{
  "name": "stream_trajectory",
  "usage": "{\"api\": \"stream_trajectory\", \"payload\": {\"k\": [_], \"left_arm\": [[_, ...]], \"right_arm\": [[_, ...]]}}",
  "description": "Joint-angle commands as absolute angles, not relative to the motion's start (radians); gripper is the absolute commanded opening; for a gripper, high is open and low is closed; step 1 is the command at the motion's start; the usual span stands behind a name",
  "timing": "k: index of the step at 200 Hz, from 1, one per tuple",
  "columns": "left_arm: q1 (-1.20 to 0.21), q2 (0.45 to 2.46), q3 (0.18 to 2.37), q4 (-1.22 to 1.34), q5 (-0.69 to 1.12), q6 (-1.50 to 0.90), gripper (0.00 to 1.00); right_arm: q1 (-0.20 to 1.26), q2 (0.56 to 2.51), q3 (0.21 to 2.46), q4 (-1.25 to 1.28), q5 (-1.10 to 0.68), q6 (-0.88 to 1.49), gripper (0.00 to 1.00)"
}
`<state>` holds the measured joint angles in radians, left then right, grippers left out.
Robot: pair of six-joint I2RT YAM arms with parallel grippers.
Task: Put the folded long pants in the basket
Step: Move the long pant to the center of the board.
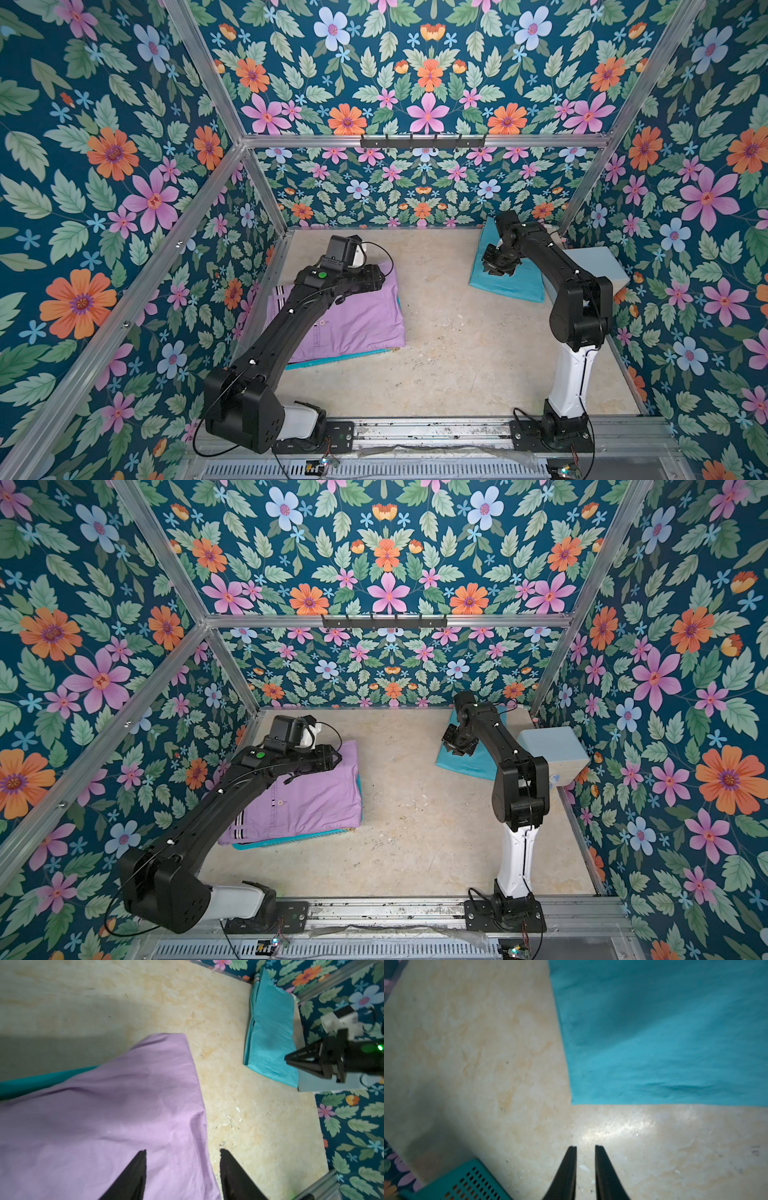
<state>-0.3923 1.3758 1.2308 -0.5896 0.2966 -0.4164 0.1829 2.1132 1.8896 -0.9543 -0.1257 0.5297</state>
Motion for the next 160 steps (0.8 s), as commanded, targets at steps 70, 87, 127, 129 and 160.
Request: {"api": "stream_trajectory", "payload": {"k": [70,87,127,129,160], "left_arm": [[-0.454,1.402,1.174,-0.472,0.312,-0.415,0.65],[-0.456,1.416,1.184,-0.472,0.317,-0.416,0.65],[-0.489,1.435,1.212,-0.459,0.336,-0.4,0.65],[-0.49,1.437,1.214,-0.459,0.334,-0.398,0.65],[-0.519,1.466,1.239,-0.472,0.324,-0.387,0.65]], "right_arm": [[0.152,2.348,1.947,-1.023,0.006,0.44,0.16],[0.211,2.306,1.856,-1.006,-0.022,0.44,0.13],[0.425,2.027,1.419,-0.95,-0.055,0.44,0.08],[0.429,2.001,1.393,-0.945,-0.053,0.441,0.08],[0.28,1.682,1.062,-0.939,0.03,0.456,0.08]]}}
